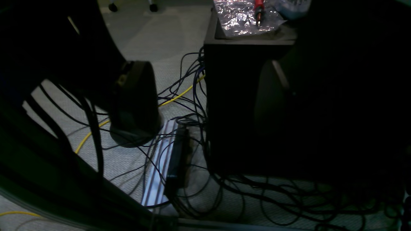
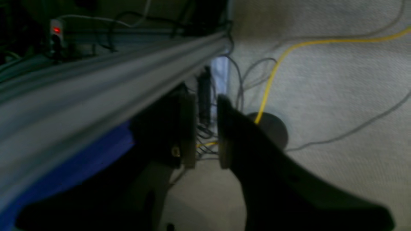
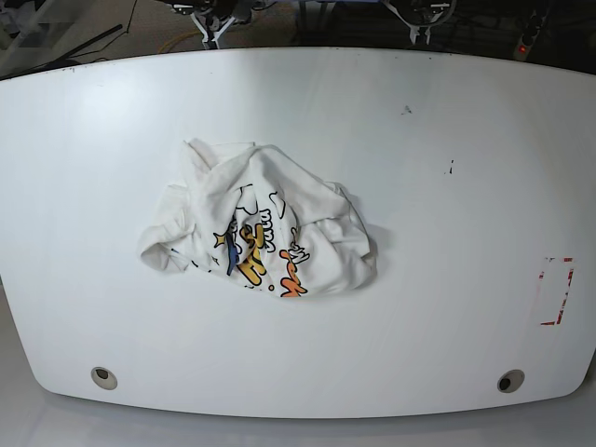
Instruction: Fold the T-shirt properly
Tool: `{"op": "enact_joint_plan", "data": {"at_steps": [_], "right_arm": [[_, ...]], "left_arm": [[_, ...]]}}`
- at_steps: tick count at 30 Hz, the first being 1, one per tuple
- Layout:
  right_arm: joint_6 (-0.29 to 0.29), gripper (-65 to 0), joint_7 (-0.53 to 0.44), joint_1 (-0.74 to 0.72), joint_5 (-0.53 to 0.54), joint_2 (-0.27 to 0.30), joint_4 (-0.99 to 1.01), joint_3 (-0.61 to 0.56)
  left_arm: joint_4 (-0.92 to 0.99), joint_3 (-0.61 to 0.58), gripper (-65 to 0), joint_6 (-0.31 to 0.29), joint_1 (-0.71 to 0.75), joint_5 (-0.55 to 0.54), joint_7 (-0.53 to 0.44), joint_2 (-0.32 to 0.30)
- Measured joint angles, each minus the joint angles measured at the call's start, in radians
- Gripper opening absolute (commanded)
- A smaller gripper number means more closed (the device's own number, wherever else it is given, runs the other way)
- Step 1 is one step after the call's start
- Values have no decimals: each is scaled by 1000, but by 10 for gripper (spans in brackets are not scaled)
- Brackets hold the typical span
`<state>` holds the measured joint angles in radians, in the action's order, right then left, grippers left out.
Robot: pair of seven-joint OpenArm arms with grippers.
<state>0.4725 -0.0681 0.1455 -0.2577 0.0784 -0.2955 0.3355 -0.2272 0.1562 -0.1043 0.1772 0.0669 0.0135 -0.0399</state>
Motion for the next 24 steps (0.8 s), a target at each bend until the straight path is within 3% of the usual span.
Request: {"op": "enact_joint_plan", "data": {"at_steps": [8, 18, 24], "right_arm": [[2, -549, -29, 35, 2, -3, -33, 1], [-2, -549, -29, 244, 4, -34, -314, 7], [8, -549, 68, 393, 2, -81, -577, 3]], "left_arm": [[-146, 0, -221, 0, 95, 0, 5, 5], [-539, -1, -222, -8, 347, -2, 18, 42], [-812, 1, -222, 0, 507, 0, 8, 31]]}}
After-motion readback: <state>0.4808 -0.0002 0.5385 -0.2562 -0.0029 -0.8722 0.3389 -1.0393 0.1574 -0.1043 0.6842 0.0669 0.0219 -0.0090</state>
